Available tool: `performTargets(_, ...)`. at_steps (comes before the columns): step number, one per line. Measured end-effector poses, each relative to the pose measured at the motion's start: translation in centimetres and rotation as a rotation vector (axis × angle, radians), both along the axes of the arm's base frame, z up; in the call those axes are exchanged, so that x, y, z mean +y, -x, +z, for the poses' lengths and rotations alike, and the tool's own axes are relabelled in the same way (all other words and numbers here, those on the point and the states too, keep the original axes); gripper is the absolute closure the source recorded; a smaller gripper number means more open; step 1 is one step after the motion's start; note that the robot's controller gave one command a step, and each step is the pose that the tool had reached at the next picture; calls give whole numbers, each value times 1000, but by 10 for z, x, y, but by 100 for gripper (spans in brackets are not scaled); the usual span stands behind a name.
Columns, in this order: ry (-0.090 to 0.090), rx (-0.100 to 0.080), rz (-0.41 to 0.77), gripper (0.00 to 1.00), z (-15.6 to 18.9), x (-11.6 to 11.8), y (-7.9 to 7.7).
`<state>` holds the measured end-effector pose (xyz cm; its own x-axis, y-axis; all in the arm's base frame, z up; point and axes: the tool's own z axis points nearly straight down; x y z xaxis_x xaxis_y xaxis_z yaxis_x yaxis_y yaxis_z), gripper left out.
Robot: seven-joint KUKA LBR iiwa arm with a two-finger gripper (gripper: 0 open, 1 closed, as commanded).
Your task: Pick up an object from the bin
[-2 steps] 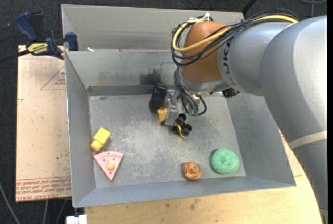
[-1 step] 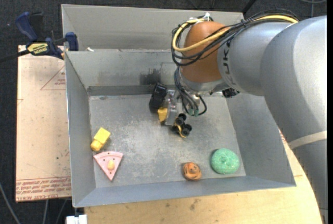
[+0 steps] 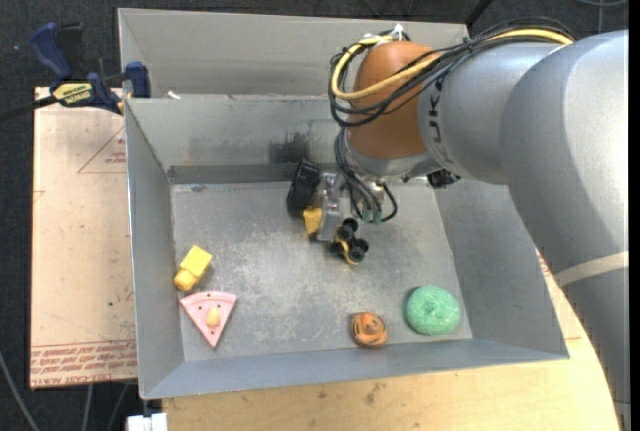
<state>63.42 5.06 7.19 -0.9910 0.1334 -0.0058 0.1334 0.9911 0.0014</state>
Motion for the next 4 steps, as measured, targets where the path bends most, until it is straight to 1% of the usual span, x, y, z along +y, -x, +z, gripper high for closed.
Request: performTargets(4,0,0,1,100,0,0,0)
